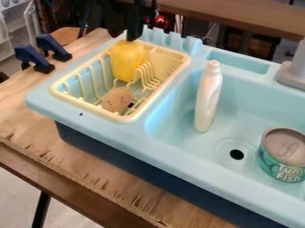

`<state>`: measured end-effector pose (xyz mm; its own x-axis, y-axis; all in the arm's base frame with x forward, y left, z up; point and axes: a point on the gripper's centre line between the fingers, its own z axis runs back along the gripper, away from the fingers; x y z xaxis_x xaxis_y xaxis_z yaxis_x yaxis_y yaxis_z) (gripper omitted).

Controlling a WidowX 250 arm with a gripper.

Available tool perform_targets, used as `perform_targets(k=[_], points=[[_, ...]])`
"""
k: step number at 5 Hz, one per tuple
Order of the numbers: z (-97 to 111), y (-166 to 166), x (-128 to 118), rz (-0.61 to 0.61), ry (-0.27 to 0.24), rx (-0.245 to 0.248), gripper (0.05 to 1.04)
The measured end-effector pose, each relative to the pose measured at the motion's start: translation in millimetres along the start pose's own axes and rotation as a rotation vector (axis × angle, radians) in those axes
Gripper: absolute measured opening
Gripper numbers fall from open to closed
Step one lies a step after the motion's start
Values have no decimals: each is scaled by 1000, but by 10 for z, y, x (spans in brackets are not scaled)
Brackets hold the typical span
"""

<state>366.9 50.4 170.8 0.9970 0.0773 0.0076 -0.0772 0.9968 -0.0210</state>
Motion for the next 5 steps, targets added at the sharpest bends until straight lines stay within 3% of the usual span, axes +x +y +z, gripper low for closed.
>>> perform_targets(k=[1,2,3,4,5], points=[[5,-54,-32,-5,20,2,283],[5,-84,-28,-15,18,-10,156],[26,-160,-49,-25,25,-7,112],[290,-275,-4,-42,-36,27,107],[684,-500,-15,-90,-102,83,107]])
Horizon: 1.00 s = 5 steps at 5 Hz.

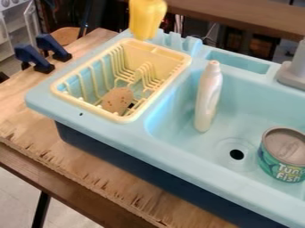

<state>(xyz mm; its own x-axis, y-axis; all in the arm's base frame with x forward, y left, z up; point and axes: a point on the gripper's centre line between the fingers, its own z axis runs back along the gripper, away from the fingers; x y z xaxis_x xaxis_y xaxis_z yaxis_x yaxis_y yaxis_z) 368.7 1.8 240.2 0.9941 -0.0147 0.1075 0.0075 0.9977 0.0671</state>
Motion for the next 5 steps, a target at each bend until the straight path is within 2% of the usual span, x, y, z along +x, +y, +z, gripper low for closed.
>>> perform_targets(k=[1,2,3,4,5], points=[[383,-260,-133,-9,-47,22,107],[551,-537,-412,-35,-44,-87,107],[488,-914,-760,-128,16,-182,107],[257,-1241,-982,-251,100,-225,107],[18,-1383,-1023,-342,113,-215,107]])
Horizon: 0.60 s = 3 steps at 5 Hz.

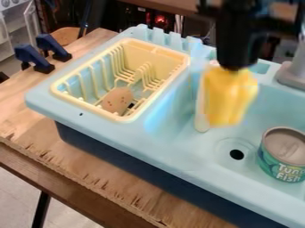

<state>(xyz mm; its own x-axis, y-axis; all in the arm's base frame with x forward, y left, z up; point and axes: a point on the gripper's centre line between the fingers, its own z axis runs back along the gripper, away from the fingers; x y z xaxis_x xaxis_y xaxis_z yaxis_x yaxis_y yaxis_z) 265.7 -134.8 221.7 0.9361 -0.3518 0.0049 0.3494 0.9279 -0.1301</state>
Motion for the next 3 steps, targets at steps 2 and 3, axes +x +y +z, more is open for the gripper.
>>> perform_targets(k=[2,3], points=[[-306,143,150,-15,17,45,107],[-423,260,164,22,26,39,107]])
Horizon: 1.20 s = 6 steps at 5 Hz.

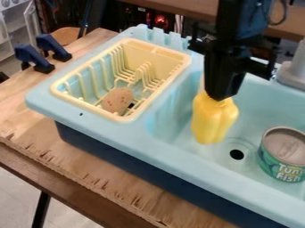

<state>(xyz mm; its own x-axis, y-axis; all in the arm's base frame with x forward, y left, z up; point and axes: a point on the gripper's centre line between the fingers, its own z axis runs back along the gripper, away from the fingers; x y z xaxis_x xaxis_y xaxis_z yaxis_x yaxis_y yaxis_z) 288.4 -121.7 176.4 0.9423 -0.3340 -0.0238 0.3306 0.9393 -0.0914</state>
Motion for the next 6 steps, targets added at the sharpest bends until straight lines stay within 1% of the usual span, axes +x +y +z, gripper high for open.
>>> perform_targets(k=[1,2,3,4,5,6], points=[[-102,36,0,19,-6,-54,107],[-323,71,-63,50,7,-132,131],[-357,97,-65,79,-2,-191,333],[-332,56,-48,61,-10,-185,672],[0,-56,18,-8,-90,-123,938],[452,-205,97,-54,-187,-41,1012]])
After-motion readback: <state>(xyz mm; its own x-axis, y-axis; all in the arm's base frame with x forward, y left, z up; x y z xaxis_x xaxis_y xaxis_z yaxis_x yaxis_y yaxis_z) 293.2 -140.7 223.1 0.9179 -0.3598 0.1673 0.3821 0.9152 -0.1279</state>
